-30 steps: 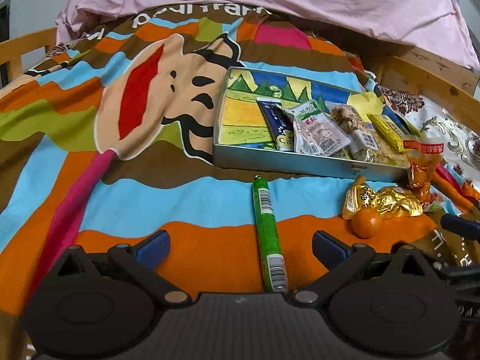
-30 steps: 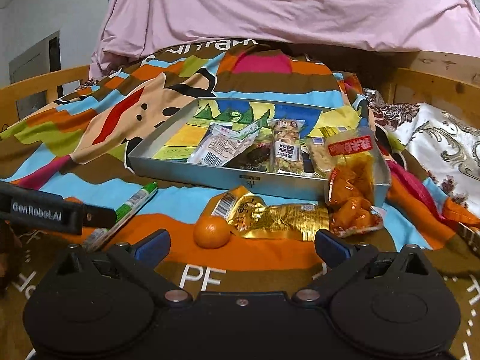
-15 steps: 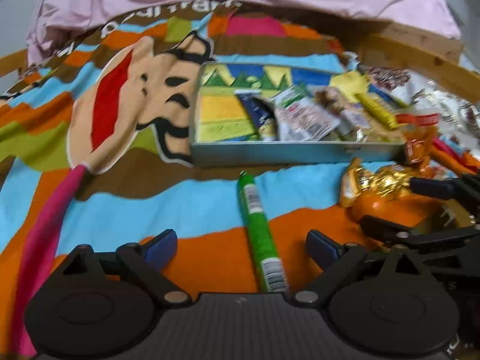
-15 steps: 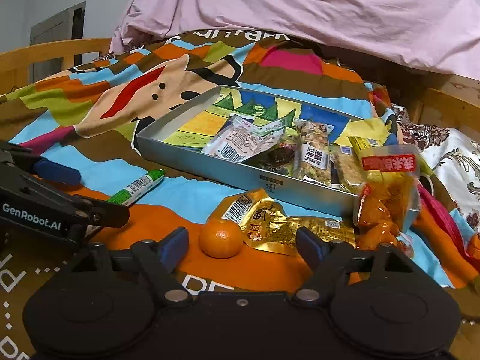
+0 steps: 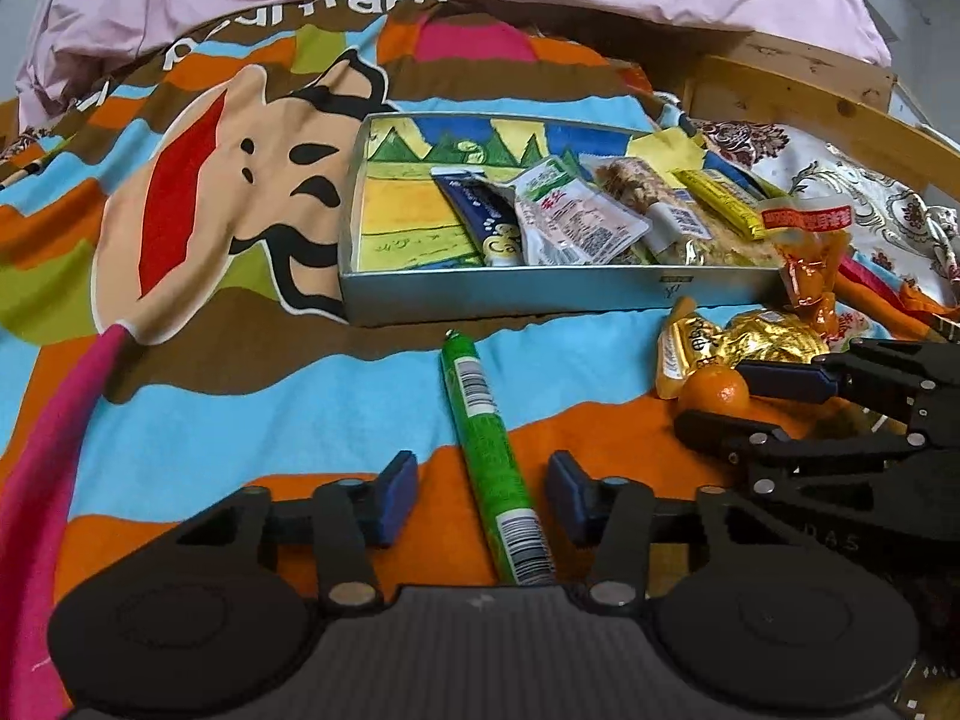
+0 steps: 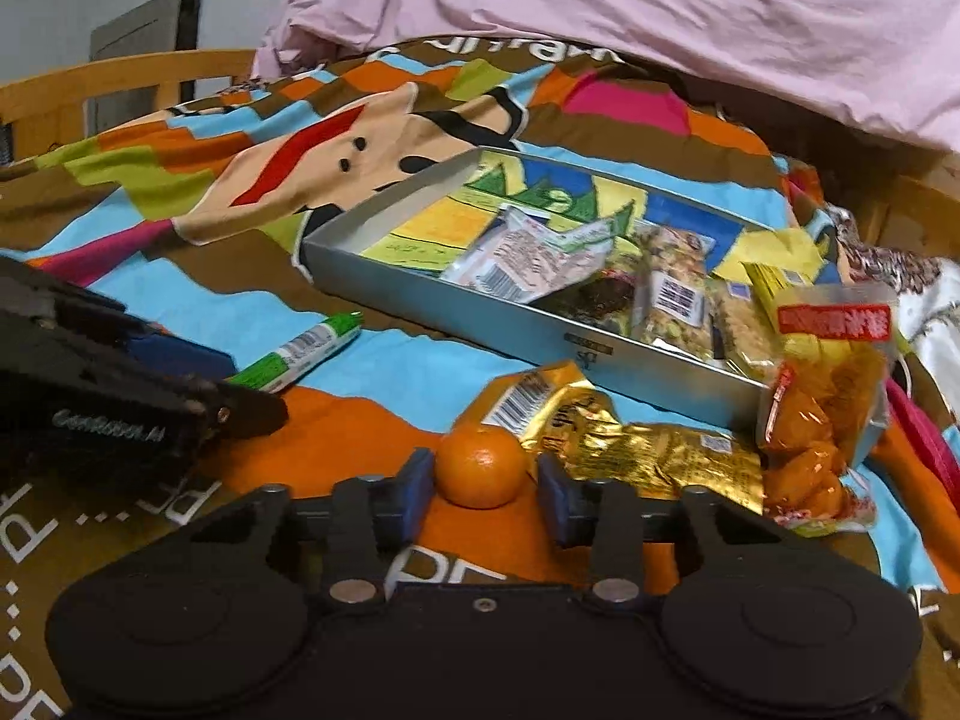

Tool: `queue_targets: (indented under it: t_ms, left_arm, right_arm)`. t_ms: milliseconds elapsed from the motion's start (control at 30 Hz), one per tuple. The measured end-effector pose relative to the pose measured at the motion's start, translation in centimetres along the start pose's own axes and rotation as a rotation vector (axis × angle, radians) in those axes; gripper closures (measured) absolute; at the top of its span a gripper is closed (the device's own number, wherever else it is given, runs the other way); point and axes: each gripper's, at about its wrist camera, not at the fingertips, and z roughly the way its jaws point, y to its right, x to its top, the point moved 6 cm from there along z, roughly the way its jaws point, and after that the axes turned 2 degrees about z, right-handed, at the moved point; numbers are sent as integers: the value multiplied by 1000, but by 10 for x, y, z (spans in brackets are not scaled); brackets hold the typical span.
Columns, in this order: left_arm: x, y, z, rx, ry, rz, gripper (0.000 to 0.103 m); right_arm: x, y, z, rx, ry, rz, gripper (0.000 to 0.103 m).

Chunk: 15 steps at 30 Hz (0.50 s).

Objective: Organize snacks

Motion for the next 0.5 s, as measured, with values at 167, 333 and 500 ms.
queue_targets:
  t_ms: [167,333,500]
  left_arm:
    - [0,0,-4,9,3,3,75]
    - [0,1,-15,10,-23,-16,83]
    - [1,-1,-13,-3,-52,-34,79]
  right_arm:
    - [0,-2,-4,0,5,-7,67]
    - [-1,-1,-13,1,-2,10,67]
    - [-3,-3,-13,-1,-12,7,67]
